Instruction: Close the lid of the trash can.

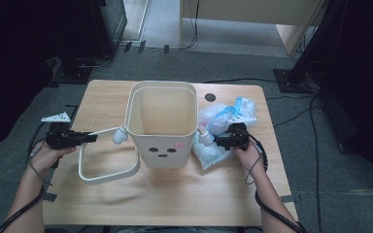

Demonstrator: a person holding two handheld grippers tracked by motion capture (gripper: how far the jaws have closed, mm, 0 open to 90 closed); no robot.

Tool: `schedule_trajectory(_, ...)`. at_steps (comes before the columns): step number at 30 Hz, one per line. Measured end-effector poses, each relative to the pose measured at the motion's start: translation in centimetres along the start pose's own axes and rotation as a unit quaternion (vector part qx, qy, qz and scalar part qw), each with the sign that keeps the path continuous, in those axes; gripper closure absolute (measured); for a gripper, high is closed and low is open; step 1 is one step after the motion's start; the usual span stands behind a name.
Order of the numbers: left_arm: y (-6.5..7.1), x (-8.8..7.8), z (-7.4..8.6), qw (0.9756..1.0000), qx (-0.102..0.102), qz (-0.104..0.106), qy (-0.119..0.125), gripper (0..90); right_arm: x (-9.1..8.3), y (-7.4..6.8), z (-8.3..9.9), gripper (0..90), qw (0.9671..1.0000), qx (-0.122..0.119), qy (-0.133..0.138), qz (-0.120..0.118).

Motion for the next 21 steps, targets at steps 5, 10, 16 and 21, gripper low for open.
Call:
schedule_trajectory(5, 0.3, -0.8, -0.4, 1.0, 0.002, -0.001, -0.001, 76.0, 0.0, 0.0, 0.0, 22.8, 1.0, 0.003, 0.001, -0.001)
schedule_trajectory(10, 0.4, -1.8, -1.0, 1.0, -0.003, -0.002, -0.003, 76.1, 0.0, 0.0, 0.1, 22.8, 1.0, 0.003, 0.001, 0.0)
schedule_trajectory(16, 0.6, -3.0, -1.9, 1.0, 0.004, -0.005, -0.002, 76.0, 0.0, 0.0, 0.1, 22.8, 1.0, 0.004, 0.0, -0.001)
schedule_trajectory(21, 0.8, -3.7, -2.6, 1.0, 0.007, -0.006, -0.001, 76.0, 0.0, 0.0, 0.1, 22.8, 1.0, 0.005, 0.001, -0.001)
Point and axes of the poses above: each handheld gripper's, and its own axes: x roughly forward along the jaws, z roughly out of its underside, y roughly to its right, the point moved 10 cm from there along x, roughly forward along the jaws, and after that the axes turned 6 degrees about y, right-handed, at the moved point
